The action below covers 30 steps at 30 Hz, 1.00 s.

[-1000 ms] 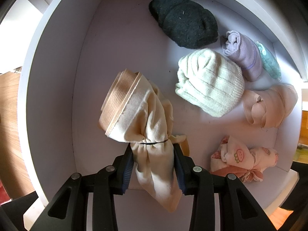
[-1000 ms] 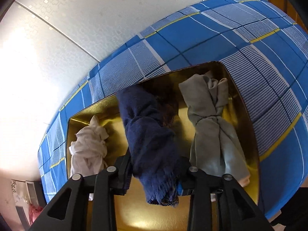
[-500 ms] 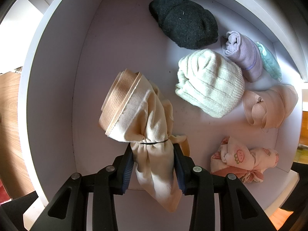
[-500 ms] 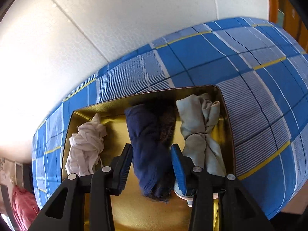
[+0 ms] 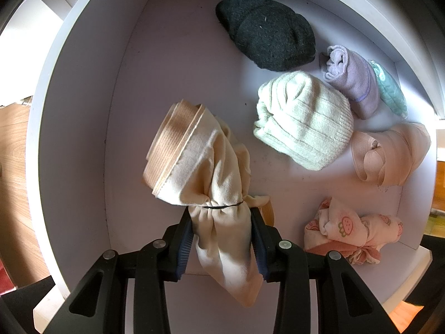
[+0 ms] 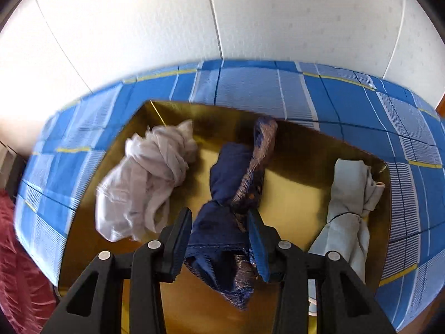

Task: Organize soft objects
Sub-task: 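Lower the right gripper into the shelf and grasp the pink strawberry-print cloth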

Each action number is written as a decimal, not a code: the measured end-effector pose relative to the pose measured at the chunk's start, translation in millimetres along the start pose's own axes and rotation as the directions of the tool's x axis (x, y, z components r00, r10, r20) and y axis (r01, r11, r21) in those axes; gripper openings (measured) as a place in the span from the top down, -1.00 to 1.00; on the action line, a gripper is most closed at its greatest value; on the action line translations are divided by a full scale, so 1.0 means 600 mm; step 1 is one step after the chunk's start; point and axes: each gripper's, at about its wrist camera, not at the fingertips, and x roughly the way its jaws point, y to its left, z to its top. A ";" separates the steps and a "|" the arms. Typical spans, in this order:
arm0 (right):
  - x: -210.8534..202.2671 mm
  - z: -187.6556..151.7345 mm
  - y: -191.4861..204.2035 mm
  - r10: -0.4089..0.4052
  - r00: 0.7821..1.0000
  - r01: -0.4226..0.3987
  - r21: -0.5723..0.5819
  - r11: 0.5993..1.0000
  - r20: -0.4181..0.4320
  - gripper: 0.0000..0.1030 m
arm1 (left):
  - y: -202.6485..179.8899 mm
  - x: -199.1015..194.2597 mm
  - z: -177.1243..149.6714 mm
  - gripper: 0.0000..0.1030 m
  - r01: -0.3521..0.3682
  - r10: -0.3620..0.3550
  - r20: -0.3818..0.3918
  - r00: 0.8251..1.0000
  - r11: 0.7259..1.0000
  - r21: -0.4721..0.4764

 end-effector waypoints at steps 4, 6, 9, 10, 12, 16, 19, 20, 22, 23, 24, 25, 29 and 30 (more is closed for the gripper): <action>-0.001 -0.011 -0.026 -0.081 0.997 0.081 0.025 0.996 0.007 0.21 | 0.000 0.000 0.001 0.24 -0.003 0.003 0.001 1.000 1.000 -0.001; -0.011 -0.018 -0.041 -0.092 0.996 0.092 0.034 0.995 0.017 0.21 | -0.001 0.000 0.001 0.24 -0.006 0.006 0.001 1.000 1.000 0.000; -0.035 -0.035 -0.061 -0.025 0.998 0.021 0.054 0.998 0.059 0.21 | -0.003 -0.001 0.001 0.24 -0.008 0.008 0.003 1.000 1.000 -0.002; -0.044 -0.041 -0.066 -0.009 0.997 0.005 0.052 0.999 0.076 0.21 | -0.003 -0.002 0.001 0.24 -0.009 0.009 0.005 1.000 1.000 -0.002; -0.065 -0.060 -0.073 0.001 0.994 -0.006 0.038 0.999 0.111 0.21 | -0.005 -0.003 0.001 0.24 -0.008 0.008 0.007 1.000 1.000 -0.004; -0.125 -0.115 -0.077 0.000 0.981 0.011 -0.054 0.998 0.193 0.21 | -0.002 -0.007 -0.001 0.24 -0.001 0.001 0.011 1.000 1.000 -0.012; -0.178 -0.155 -0.080 -0.005 0.964 0.031 -0.092 0.995 0.265 0.21 | 0.001 -0.010 -0.002 0.25 0.003 -0.003 0.014 1.000 1.000 -0.014; -0.200 -0.179 -0.085 0.023 0.958 0.008 -0.106 0.994 0.286 0.21 | 0.001 -0.011 -0.002 0.25 0.004 -0.003 0.014 1.000 1.000 -0.013; -0.231 -0.219 -0.097 0.066 0.948 -0.031 -0.118 0.993 0.313 0.21 | 0.003 -0.013 -0.004 0.25 0.007 -0.007 0.018 1.000 1.000 -0.013; -0.236 -0.233 -0.104 0.085 0.944 -0.047 -0.126 0.991 0.319 0.20 | 0.004 -0.014 -0.004 0.26 0.009 -0.008 0.019 1.000 1.000 -0.015; -0.245 -0.259 -0.112 0.106 0.941 -0.065 -0.135 0.989 0.322 0.19 | 0.005 -0.016 -0.005 0.26 0.013 -0.013 0.023 1.000 1.000 -0.017; -0.246 -0.272 -0.115 0.116 0.940 -0.074 -0.141 0.987 0.322 0.19 | 0.007 -0.018 -0.006 0.26 0.021 -0.020 0.029 0.999 1.000 -0.020; -0.241 -0.369 -0.127 0.201 0.938 -0.133 -0.242 0.961 0.283 0.19 | 0.010 -0.028 -0.013 0.27 0.037 -0.036 0.047 0.998 0.999 -0.016; -0.232 -0.388 -0.129 0.214 0.940 -0.143 -0.261 0.955 0.265 0.19 | 0.011 -0.031 -0.015 0.27 0.034 -0.033 0.050 0.998 0.999 -0.012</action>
